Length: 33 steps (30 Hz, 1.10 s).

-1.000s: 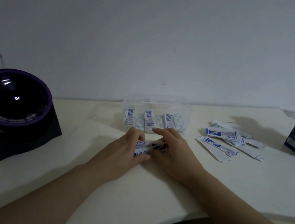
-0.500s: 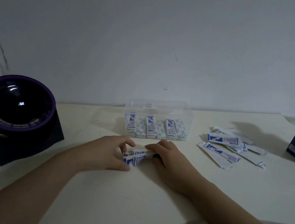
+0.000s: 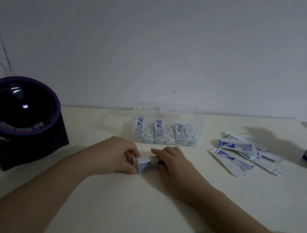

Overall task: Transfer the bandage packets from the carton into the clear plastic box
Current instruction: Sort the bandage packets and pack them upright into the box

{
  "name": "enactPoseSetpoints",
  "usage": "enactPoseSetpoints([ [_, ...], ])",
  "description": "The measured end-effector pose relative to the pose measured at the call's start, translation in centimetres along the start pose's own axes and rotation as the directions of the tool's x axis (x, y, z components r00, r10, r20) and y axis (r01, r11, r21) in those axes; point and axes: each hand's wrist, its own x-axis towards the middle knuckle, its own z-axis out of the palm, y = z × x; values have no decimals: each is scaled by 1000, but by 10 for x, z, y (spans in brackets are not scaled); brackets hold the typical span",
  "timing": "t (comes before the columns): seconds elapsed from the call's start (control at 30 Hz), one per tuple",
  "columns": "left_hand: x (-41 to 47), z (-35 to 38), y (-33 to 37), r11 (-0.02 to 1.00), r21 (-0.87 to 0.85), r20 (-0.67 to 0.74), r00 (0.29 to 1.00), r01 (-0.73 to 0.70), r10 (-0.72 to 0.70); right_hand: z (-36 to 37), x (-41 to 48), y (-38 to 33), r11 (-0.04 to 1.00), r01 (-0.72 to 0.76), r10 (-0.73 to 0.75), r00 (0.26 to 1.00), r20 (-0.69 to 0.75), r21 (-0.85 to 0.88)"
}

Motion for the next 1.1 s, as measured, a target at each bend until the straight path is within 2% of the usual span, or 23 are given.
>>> enactPoseSetpoints([
  [0.2, 1, 7, 9, 999, -50, -22, 1000, -11, 10, 0, 0, -1, 1000, 4, -4, 1000, -4, 1],
  [0.4, -2, 11, 12, 989, 141, -16, 998, -51, 53, -2, 0, 0, 1000, -9, 9, 1000, 10, 16],
  [0.5, 0, 20, 14, 954, 285, -86, 989, -94, 124, -2, -1, -1, 999, -24, 24, 1000, 7, 35],
  [0.63, -1, 8, 20, 941, 303, -280, 930, -151, 239, -24, 5, -12, 991, -26, 32, 999, -40, 130],
  [0.7, 2, -4, 31, 954, 208, -436, 853, -216, 288, -47, 15, -19, 983, -36, 55, 993, -101, 179],
  [0.77, 9, -17, 46, 947, -76, -585, 783, -312, 211, -72, 27, -24, 962, -56, 112, 973, -201, 266],
  [0.83, 19, -27, 65, 863, -349, -604, 792, -365, 90, -89, 40, -26, 895, -72, 208, 940, -270, 440],
  [0.9, 33, -34, 83, 772, -519, -552, 834, -366, 24, -99, 55, -24, 811, -58, 282, 911, -301, 583],
  [1.03, 64, -39, 103, 632, -700, -474, 878, -334, -62, -107, 76, -17, 688, -25, 378, 866, -329, 726],
  [1.1, 78, -40, 106, 599, -743, -436, 895, -299, -94, -106, 83, -9, 649, -42, 422, 850, -314, 759],
])
